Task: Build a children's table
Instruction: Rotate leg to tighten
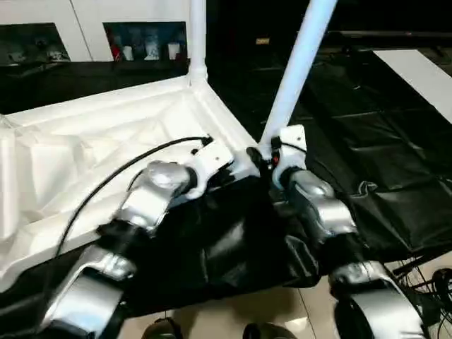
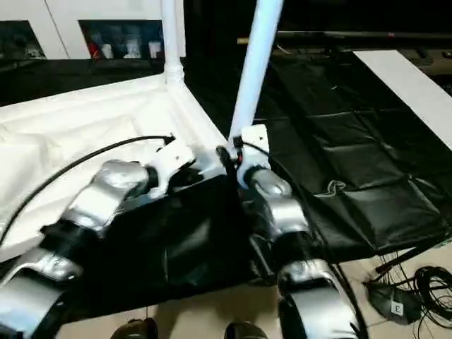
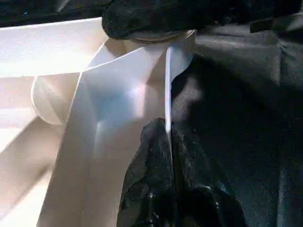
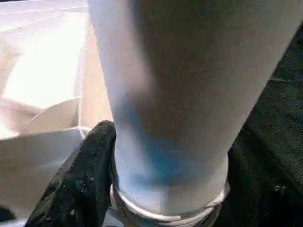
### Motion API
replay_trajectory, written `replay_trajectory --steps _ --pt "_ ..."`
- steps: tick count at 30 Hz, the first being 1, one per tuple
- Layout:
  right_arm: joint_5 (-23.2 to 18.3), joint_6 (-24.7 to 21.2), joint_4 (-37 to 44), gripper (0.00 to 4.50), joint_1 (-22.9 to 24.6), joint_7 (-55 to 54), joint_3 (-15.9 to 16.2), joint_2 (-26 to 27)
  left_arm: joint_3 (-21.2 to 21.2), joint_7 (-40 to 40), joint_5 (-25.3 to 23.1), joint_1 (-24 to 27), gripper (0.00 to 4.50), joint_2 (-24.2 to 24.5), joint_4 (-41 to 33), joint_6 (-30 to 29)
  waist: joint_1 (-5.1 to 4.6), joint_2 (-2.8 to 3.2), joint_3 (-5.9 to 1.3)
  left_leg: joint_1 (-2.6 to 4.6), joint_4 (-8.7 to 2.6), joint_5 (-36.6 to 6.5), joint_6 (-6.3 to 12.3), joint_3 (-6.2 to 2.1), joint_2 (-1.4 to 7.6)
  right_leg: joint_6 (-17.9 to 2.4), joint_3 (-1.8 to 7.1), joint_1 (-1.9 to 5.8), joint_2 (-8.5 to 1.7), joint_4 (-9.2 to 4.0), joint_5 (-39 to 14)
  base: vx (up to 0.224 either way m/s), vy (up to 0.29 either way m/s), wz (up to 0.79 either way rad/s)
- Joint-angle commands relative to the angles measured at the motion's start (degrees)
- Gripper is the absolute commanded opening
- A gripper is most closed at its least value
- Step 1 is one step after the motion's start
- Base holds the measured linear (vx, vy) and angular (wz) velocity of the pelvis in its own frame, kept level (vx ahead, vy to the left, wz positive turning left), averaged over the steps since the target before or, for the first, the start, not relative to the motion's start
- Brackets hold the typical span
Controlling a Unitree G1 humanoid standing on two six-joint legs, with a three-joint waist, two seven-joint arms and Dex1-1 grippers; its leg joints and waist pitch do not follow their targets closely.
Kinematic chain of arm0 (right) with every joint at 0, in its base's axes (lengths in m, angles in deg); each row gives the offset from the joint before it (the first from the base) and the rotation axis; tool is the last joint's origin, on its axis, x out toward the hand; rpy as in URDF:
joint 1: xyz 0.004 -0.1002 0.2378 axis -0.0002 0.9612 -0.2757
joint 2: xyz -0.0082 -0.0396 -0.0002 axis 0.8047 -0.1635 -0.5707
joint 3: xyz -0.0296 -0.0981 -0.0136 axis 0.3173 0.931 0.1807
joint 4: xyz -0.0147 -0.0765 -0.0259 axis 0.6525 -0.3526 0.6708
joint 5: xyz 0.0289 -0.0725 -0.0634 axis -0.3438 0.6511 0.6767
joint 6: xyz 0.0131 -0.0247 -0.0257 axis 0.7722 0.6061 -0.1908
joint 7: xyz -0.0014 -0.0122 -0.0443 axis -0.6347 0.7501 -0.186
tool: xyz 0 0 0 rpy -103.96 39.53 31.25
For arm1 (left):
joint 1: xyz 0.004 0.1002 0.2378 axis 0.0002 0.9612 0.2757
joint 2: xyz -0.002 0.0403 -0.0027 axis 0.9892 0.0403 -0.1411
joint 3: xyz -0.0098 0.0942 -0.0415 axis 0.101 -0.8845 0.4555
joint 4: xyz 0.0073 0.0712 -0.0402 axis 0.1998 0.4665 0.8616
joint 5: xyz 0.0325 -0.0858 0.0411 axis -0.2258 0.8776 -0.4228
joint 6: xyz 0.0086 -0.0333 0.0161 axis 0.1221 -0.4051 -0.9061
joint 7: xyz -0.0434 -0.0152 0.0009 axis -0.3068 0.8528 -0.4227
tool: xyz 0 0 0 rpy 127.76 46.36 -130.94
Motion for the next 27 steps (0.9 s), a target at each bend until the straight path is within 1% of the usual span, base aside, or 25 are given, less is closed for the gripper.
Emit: replay_trajectory --steps 1,2,3,5,6,7,8,9,10,11,12,14,15,16,17,18,19,20,21,22,23,24,25,26,27 --pt "-1.17 -2.71 -5.50 2.73 1.48 1.38 1.69 4.11 -1.36 3.65 -1.23 -0.47 0.00 -2.51 2.20 -0.78 -0.11 0.32 -2.55 1.13 -4.37 -14.28 -0.51 -1.25 1.61 -9.20 2.81 1.10 -4.25 -5.46 -15.19 0.000 0.000 0.00" --pt "-1.51 -2.74 -6.10 2.73 1.17 1.67 1.43 4.46 -1.33 3.68 -1.18 -0.41 0.00 -2.74 2.15 -0.79 -0.09 0.34 -2.60 0.99 -4.40 -13.80 -0.41 -1.28 1.64 -9.23 2.79 1.27 -4.29 -5.39 -13.96 0.000 0.000 0.00" --pt "-1.63 -2.55 -6.63 2.73 0.86 1.83 1.00 4.73 -1.59 3.23 -1.29 -0.35 0.00 -2.69 2.06 -0.47 -0.05 0.43 -2.59 1.12 -4.42 -13.67 -0.19 -1.23 1.72 -9.43 2.82 1.16 -4.28 -5.39 -12.83 0.000 0.000 0.00" --pt "-1.77 -2.04 -6.84 2.73 0.64 2.72 0.73 4.81 -1.87 2.17 -1.13 0.06 0.00 -2.37 1.49 0.08 -0.15 0.44 -2.58 0.96 -4.53 -13.83 -0.19 -1.26 1.69 -9.77 2.78 1.30 -4.29 -5.34 -12.38 0.000 0.000 0.00" --pt "-1.91 -1.64 -6.87 2.73 0.55 3.34 0.68 4.79 -1.94 1.81 -0.95 0.24 0.00 -2.19 1.25 0.15 -0.15 0.41 -2.54 1.06 -4.56 -14.08 -0.17 -1.23 1.73 -9.79 2.78 1.21 -4.31 -5.42 -12.41 0.000 0.000 0.00" --pt "-2.09 -1.33 -6.66 2.73 0.54 3.83 0.63 4.72 -1.93 1.64 -0.85 0.44 0.00 -1.96 0.99 0.14 -0.15 0.50 -2.58 1.09 -4.62 -14.27 -0.12 -1.24 1.75 -9.82 2.75 1.26 -4.34 -5.47 -12.53 0.000 0.000 0.00" --pt "-2.09 -1.33 -6.66 2.73 0.54 3.83 0.63 4.72 -1.93 1.64 -0.85 0.44 0.00 -1.96 0.99 0.14 -0.19 0.42 -2.59 1.04 -4.66 -14.18 -0.05 -1.21 1.74 -9.79 2.74 1.31 -4.33 -5.51 -12.58 0.000 0.000 0.00" --pt "-2.88 -0.69 -6.22 3.28 0.39 5.11 0.12 4.70 -2.05 1.11 -0.80 0.65 0.00 -1.50 0.74 0.58 -0.15 0.41 -2.61 1.08 -4.74 -14.19 0.14 -1.22 1.78 -9.71 2.71 1.30 -4.33 -5.62 -12.87 0.000 0.000 0.00" --pt "-3.05 -0.36 -5.92 3.28 0.29 5.57 0.00 4.62 -2.02 0.97 -0.79 0.73 0.00 -1.32 0.66 0.67 -0.16 0.47 -2.55 1.01 -4.79 -14.25 0.14 -1.22 1.78 -9.68 2.74 1.29 -4.39 -5.66 -13.05 0.000 0.000 0.00" --pt "-3.24 -0.06 -5.44 3.42 0.24 6.30 0.02 4.51 -2.06 0.68 -0.77 0.81 0.00 -1.12 0.54 0.95 -0.21 0.32 -2.48 0.93 -4.81 -14.49 0.34 -1.19 1.74 -9.56 2.77 1.32 -4.39 -5.76 -13.51 0.000 0.000 0.00" --pt "-3.27 0.31 -5.12 3.52 0.10 7.00 -0.03 4.44 -2.00 0.41 -0.75 0.90 0.00 -0.97 0.41 1.00 -0.23 0.31 -2.39 1.01 -4.89 -15.03 0.44 -1.21 1.80 -9.45 2.79 1.15 -4.45 -5.94 -14.79 0.000 0.000 0.00" --pt "-3.17 0.66 -4.30 3.70 0.15 7.77 0.18 4.23 -1.94 0.04 -0.72 1.07 0.00 -0.74 0.07 0.99 -0.21 0.36 -2.39 0.98 -4.91 -14.92 0.45 -1.24 1.84 -9.41 2.81 1.17 -4.56 -6.01 -15.58 0.000 0.000 0.00" --pt "-2.69 1.15 -1.62 3.77 0.67 10.12 1.18 3.33 -1.84 -1.31 -0.50 1.51 0.00 -0.11 -0.67 0.90 -0.15 0.23 -2.33 0.82 -4.96 -14.46 0.58 -1.21 1.83 -9.15 2.83 1.19 -4.62 -6.14 -16.39 0.000 0.000 0.00" --pt "-2.61 1.15 0.06 3.84 1.14 11.20 1.73 2.79 -1.84 -1.97 -0.36 1.74 0.00 0.27 -1.05 1.00 -0.10 0.23 -2.38 0.80 -4.94 -14.08 0.68 -1.19 1.85 -9.03 2.87 1.22 -4.62 -6.13 -16.04 0.000 0.000 0.00" --pt "-2.74 0.88 1.87 3.84 1.68 12.57 2.28 2.16 -1.94 -2.72 -0.24 1.95 0.00 0.74 -1.43 1.35 -0.09 0.23 -2.50 0.75 -4.92 -12.65 0.96 -1.20 1.90 -9.26 2.83 1.34 -4.56 -5.92 -14.13 0.000 0.000 0.00" --pt "-3.23 -0.17 4.98 4.08 2.66 14.59 3.01 0.98 -1.93 -3.86 0.15 2.36 0.00 1.46 -2.30 1.30 -0.04 0.16 -2.57 0.69 -4.72 -10.48 1.50 -1.08 1.82 -9.70 2.79 1.44 -4.32 -5.59 -10.59 0.000 0.000 0.00" --pt "-3.51 -0.80 6.39 4.08 3.10 15.57 3.32 0.40 -1.91 -4.41 0.35 2.54 0.00 1.80 -2.72 1.32 -0.01 0.16 -2.62 0.59 -4.56 -8.40 2.21 -1.00 1.81 -10.44 2.76 1.62 -4.22 -5.20 -6.73 0.000 0.000 0.00" --pt "-4.07 -1.99 8.15 4.08 3.66 17.06 3.65 -0.38 -1.93 -5.34 0.73 2.81 0.00 2.26 -3.35 1.38 -0.01 0.16 -2.62 0.59 -4.56 -8.40 2.21 -1.00 1.81 -10.44 2.76 1.62 -4.22 -5.20 -6.73 0.000 0.000 0.00" --pt "-4.89 -4.08 11.88 4.15 4.95 20.50 4.78 -2.38 -1.82 -6.87 1.46 3.41 0.00 3.17 -4.85 0.91 0.08 0.32 -3.07 0.41 -4.10 -3.76 3.77 -0.92 1.68 -11.88 2.68 2.21 -3.99 -4.22 1.22 0.000 0.000 0.00" --pt "-5.04 -4.79 13.85 4.15 5.72 22.51 5.71 -3.68 -1.81 -7.64 1.76 3.70 0.00 3.67 -5.59 0.92 0.03 0.34 -3.19 0.34 -3.90 -1.99 4.54 -0.87 1.67 -12.43 2.69 2.26 -3.92 -3.86 4.70 0.000 0.000 0.00" --pt "-5.08 -5.47 16.43 4.15 6.82 25.20 6.98 -5.62 -1.82 -8.87 2.25 4.13 0.00 4.42 -6.58 1.23 0.04 0.38 -3.46 0.05 -3.57 1.43 5.92 -0.89 1.42 -13.45 2.55 2.70 -3.59 -3.17 11.36 0.000 0.000 0.00" --pt "-5.01 -5.79 18.39 4.15 7.73 27.31 7.97 -7.30 -1.80 -9.83 2.66 4.47 0.00 5.01 -7.31 1.49 0.01 0.34 -3.44 0.26 -3.33 2.16 7.24 -0.63 1.39 -14.29 2.59 2.40 -3.50 -2.97 15.50 0.000 0.000 0.00" --pt "-5.00 -5.94 20.16 4.15 8.67 29.34 8.71 -9.19 -1.63 -10.75 3.15 4.83 0.00 5.62 -8.00 1.44 0.04 0.39 -3.37 0.13 -3.34 2.35 7.63 -0.71 1.33 -14.66 2.57 2.62 -3.53 -2.89 16.48 0.000 0.000 0.00" --pt "-5.01 -5.98 20.70 4.15 8.98 29.96 8.92 -9.80 -1.56 -11.03 3.32 4.96 0.00 5.81 -8.22 1.39 0.12 0.27 -3.49 0.12 -3.13 2.50 8.36 -0.56 1.30 -15.04 2.62 2.73 -3.49 -2.75 18.32 0.000 0.000 0.00" --pt "-5.43 -5.73 22.73 4.15 10.28 33.30 9.40 -12.37 -1.26 -12.87 4.26 5.58 0.00 6.67 -8.94 1.29 0.00 0.27 -3.37 0.11 -3.24 1.63 8.77 -0.54 1.38 -15.56 2.57 2.61 -3.66 -2.86 17.72 0.000 0.000 0.00"
